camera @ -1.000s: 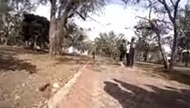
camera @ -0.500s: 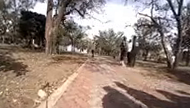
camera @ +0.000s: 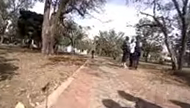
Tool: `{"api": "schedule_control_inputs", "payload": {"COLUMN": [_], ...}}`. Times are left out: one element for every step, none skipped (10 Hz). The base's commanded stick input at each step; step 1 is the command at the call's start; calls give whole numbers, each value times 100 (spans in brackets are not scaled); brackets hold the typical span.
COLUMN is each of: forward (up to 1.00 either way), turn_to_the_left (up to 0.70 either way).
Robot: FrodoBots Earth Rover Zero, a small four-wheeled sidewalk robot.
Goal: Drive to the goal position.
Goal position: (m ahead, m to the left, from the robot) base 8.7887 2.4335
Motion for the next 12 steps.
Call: {"api": "schedule_control_inputs", "payload": {"forward": [85, 85, 85, 85, 85, 85, 85, 85, 85, 85, 85, 85], "turn_to_the_left": [0, 0, 0, 0, 0, 0, 0, 0, 0, 0, 0, 0]}}
